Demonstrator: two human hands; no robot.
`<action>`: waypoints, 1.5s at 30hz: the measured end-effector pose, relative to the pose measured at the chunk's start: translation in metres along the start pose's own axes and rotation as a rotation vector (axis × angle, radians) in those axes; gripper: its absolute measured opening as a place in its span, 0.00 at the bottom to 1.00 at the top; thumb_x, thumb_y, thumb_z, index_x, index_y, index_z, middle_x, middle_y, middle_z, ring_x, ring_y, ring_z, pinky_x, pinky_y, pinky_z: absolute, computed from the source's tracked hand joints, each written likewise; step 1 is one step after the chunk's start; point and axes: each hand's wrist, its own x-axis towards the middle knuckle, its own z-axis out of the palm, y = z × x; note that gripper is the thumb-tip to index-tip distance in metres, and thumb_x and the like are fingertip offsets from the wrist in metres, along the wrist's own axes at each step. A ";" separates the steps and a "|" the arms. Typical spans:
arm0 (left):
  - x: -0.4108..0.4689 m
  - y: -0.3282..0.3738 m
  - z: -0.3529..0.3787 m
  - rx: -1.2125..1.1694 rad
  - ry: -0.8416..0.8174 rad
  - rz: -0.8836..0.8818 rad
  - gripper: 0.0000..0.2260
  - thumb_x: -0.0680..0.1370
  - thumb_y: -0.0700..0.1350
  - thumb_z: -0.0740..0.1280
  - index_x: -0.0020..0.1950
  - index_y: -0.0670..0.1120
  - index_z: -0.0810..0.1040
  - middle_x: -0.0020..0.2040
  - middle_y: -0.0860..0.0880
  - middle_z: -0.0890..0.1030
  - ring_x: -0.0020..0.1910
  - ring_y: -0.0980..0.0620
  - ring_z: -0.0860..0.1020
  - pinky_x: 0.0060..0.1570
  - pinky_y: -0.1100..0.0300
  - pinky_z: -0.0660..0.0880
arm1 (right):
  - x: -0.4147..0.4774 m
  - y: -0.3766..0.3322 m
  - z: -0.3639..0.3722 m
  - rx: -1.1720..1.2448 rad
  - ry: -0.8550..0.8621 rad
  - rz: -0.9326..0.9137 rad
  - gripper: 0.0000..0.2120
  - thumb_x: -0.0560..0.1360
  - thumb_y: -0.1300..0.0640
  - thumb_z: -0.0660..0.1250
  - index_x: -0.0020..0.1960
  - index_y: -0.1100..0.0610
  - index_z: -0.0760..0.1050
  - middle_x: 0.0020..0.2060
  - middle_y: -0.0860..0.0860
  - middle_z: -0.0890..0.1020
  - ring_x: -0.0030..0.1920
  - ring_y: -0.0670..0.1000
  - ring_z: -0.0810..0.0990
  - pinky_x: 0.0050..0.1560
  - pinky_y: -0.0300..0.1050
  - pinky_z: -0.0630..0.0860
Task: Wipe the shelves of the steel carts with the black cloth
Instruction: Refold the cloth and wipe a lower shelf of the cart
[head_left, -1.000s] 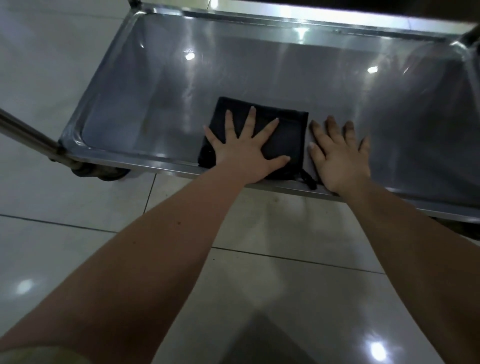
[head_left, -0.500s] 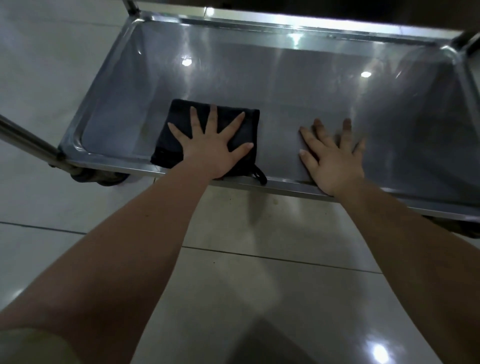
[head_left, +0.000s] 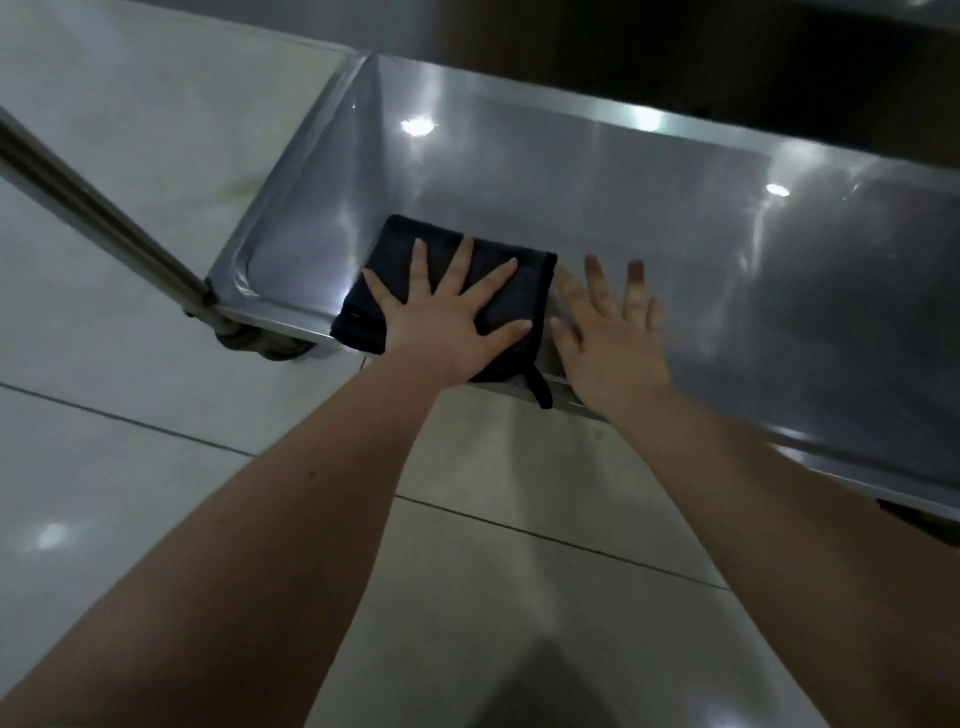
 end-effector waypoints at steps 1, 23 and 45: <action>-0.002 -0.013 -0.002 0.004 -0.002 -0.008 0.32 0.72 0.77 0.43 0.74 0.72 0.38 0.79 0.58 0.37 0.77 0.40 0.35 0.65 0.23 0.37 | 0.011 -0.015 0.003 0.039 -0.005 0.001 0.26 0.83 0.45 0.45 0.79 0.42 0.41 0.79 0.47 0.42 0.77 0.59 0.35 0.75 0.62 0.38; 0.086 -0.099 -0.036 0.034 -0.050 -0.076 0.33 0.71 0.78 0.44 0.74 0.73 0.40 0.80 0.56 0.38 0.77 0.37 0.35 0.62 0.21 0.36 | 0.024 -0.042 0.027 -0.133 0.002 0.020 0.28 0.79 0.35 0.41 0.77 0.36 0.39 0.79 0.42 0.43 0.78 0.57 0.38 0.71 0.69 0.35; 0.016 -0.147 -0.030 0.041 -0.098 -0.156 0.33 0.71 0.76 0.47 0.73 0.73 0.38 0.79 0.58 0.36 0.77 0.42 0.35 0.67 0.26 0.34 | 0.017 0.007 -0.005 -0.248 -0.118 0.010 0.33 0.75 0.28 0.45 0.77 0.35 0.41 0.79 0.42 0.44 0.78 0.60 0.42 0.69 0.74 0.38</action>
